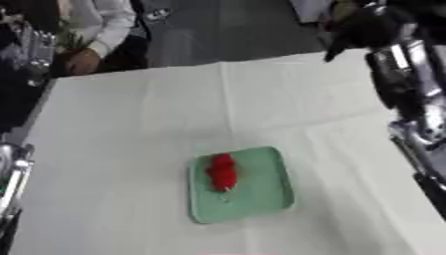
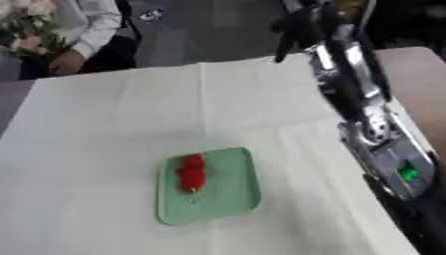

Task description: Pick up objects on the table and place them in the box.

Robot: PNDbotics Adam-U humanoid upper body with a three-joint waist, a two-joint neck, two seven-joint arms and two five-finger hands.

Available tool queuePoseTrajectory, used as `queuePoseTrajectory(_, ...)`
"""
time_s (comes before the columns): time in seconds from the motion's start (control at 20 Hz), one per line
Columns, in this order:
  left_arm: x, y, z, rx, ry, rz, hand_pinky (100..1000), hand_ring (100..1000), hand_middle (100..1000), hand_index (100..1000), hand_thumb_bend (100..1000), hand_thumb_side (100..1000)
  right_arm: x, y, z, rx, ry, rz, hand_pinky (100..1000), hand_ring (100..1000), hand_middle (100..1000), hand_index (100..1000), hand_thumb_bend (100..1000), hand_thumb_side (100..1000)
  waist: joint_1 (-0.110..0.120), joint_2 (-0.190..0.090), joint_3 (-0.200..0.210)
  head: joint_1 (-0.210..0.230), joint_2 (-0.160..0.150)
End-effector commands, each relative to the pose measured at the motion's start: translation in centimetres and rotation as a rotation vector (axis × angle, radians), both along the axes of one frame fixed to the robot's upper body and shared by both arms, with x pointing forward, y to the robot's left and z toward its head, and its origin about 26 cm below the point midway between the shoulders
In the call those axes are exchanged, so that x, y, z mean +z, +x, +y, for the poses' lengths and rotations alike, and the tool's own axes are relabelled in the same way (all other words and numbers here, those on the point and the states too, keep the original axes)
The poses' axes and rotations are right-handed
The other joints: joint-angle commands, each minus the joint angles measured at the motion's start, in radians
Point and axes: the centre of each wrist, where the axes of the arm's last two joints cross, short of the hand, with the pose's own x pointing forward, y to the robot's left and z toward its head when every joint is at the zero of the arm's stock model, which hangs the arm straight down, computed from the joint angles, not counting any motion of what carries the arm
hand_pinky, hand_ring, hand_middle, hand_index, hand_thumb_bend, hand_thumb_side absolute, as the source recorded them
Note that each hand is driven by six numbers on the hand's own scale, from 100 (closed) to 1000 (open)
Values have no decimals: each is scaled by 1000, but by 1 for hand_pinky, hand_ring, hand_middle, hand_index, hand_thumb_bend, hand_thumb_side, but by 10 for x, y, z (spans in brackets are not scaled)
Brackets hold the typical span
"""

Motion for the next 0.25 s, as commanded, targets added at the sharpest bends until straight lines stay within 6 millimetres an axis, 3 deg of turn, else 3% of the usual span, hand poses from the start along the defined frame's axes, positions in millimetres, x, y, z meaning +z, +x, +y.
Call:
queuePoseTrajectory(0.05, 7, -3, 9, 45, 13, -22, 469, 608, 712, 847, 495, 786, 20, -13, -16, 44, 152, -96, 320, 1000, 369, 559, 114, 749, 4, -17, -10, 29, 17)
queuePoseTrajectory(0.1, 5, -4, 11, 55, 12, -15, 468, 607, 711, 847, 494, 786, 20, -14, -19, 60, 199, -119, 306, 1000, 372, 543, 100, 731, 6, -19, -17, 33, 32)
queuePoseTrajectory(0.15, 3, -4, 12, 62, 11, -12, 467, 607, 711, 847, 494, 787, 20, -14, -21, 78, 229, -137, 297, 1000, 370, 536, 278, 821, 8, -20, -21, 35, 42)
queuePoseTrajectory(0.2, 2, -4, 13, 67, 10, -7, 467, 606, 711, 847, 495, 787, 21, -14, -22, 101, 248, -161, 255, 1000, 343, 507, 100, 707, 9, -20, -26, 35, 55)
queuePoseTrajectory(0.25, 1, -5, 14, 71, 10, -3, 466, 606, 711, 847, 494, 787, 21, -15, -23, 124, 259, -180, 226, 1000, 328, 492, 100, 691, 11, -20, -29, 35, 65)
